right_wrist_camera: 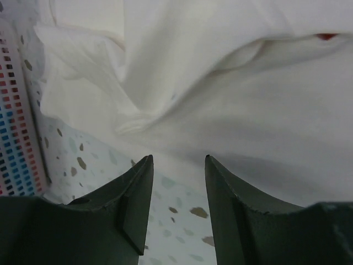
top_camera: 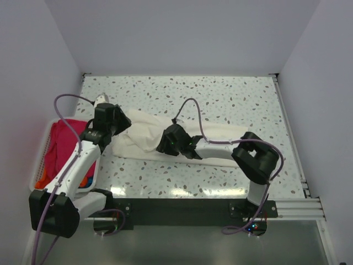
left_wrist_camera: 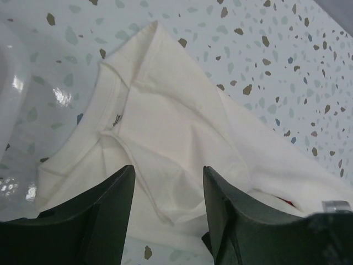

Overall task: Fold and stack the t-shirts
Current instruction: Fold the tshirt

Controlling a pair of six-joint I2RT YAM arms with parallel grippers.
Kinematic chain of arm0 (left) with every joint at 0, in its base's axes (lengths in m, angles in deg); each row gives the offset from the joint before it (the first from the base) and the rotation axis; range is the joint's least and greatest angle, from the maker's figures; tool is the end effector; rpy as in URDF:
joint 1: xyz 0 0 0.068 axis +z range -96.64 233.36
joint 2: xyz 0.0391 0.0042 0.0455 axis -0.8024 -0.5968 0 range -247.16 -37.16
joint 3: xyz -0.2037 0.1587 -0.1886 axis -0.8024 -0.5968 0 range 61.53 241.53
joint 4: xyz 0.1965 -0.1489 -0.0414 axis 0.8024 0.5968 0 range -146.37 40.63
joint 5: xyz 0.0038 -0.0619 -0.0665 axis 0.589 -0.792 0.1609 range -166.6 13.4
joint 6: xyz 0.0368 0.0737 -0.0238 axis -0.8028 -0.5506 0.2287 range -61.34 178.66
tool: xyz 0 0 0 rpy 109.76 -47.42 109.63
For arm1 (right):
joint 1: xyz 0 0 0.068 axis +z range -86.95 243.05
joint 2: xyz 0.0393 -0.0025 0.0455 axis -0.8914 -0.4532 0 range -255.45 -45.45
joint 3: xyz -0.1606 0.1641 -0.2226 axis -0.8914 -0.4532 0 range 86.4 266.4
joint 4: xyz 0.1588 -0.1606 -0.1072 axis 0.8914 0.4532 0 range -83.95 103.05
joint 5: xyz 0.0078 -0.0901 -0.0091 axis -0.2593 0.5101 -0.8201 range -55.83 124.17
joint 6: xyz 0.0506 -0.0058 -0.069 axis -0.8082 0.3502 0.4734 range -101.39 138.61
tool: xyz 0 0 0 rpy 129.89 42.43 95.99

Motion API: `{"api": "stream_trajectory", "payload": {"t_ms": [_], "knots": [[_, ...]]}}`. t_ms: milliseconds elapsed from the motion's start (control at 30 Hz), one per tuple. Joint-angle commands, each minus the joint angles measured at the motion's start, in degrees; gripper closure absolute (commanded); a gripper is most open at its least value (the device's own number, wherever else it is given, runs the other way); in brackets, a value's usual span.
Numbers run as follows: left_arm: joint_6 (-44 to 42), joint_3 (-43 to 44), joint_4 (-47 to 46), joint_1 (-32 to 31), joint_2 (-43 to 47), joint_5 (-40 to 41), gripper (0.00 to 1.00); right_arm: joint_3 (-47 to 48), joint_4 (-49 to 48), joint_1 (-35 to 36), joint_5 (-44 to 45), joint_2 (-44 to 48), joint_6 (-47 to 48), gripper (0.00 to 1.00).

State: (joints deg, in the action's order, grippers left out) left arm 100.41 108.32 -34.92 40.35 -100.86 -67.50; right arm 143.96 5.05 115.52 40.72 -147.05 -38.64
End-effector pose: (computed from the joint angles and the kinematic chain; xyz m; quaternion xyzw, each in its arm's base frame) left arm 0.2349 -0.0419 0.2910 -0.2562 0.8607 -0.1363 0.4184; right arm 0.2510 0.3126 0.1991 0.0609 0.9140 0.2951 0.2718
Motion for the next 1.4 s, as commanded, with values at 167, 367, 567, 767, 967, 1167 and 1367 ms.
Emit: {"api": "stream_trajectory", "payload": {"t_ms": [167, 367, 567, 767, 967, 1167, 1367], "knots": [[-5.0, 6.7, 3.8, 4.3, 1.5, -3.0, 0.42, 10.2, -8.2, 5.1, 8.0, -10.7, -13.1, 0.53], [-6.2, 7.1, 3.8, 4.8, 1.3, -3.7, 0.42, 11.0, -9.2, 5.5, 8.6, -13.0, -14.9, 0.53], [-6.5, 6.7, 3.2, 5.2, 0.9, -4.4, 0.42, 11.4, -8.7, 5.4, 9.8, -13.5, -15.3, 0.54], [-6.6, 5.6, 2.6, 5.3, 0.4, -4.9, 0.42, 11.1, -8.5, 5.4, 10.1, -13.2, -15.3, 0.71], [-6.5, 4.2, 1.8, 5.4, 0.2, -4.9, 0.43, 6.5, -8.7, 5.4, 11.0, -8.4, -14.2, 1.00], [-5.8, 2.3, 0.7, 5.5, -0.8, -5.7, 0.43, 0.8, -7.4, 5.4, 10.6, -1.3, -13.2, 1.00], [-4.8, -0.3, -1.3, 5.5, -2.0, -7.2, 0.43, -0.6, -6.7, 5.4, 7.3, -0.8, -11.1, 1.00]]}}
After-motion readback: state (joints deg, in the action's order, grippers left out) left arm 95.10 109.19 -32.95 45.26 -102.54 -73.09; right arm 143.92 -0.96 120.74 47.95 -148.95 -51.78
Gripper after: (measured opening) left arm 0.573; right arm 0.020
